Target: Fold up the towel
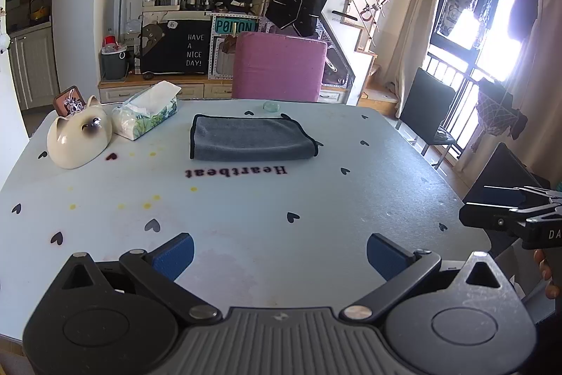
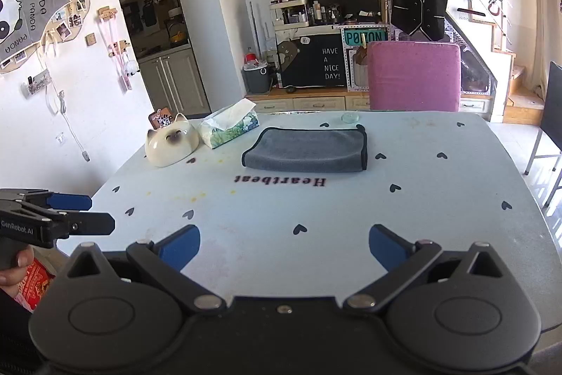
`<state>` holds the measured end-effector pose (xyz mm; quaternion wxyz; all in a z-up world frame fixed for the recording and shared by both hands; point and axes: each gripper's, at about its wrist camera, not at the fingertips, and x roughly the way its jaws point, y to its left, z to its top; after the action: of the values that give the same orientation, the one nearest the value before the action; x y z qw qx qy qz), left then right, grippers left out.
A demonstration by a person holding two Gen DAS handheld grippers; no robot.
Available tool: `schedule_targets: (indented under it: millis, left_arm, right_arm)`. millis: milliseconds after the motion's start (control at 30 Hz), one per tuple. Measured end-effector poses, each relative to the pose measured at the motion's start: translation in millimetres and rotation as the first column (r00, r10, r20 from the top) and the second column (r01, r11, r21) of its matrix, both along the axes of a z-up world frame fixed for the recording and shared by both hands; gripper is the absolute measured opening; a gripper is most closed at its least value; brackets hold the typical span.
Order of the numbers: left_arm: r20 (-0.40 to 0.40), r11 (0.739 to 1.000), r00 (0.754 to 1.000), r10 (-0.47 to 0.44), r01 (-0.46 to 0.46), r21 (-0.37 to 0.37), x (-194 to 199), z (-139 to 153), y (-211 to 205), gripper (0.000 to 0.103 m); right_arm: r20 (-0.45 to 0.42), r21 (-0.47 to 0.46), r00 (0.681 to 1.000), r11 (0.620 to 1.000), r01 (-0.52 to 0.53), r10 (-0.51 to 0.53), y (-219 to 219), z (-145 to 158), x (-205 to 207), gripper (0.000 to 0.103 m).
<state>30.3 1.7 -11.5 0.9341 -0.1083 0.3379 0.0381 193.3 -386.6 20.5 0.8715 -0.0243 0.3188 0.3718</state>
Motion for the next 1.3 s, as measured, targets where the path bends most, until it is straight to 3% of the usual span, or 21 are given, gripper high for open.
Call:
schedule_targets:
  millis: [1300]
  left_arm:
    - [0.002,1.0,1.0,0.002,-0.002,0.003,-2.6,1.4,-2.5,0.103]
  right_arm:
    - [0.001,0.003,1.0,1.0,-0.001,0.001,-1.7,1.4,-0.3,0.102]
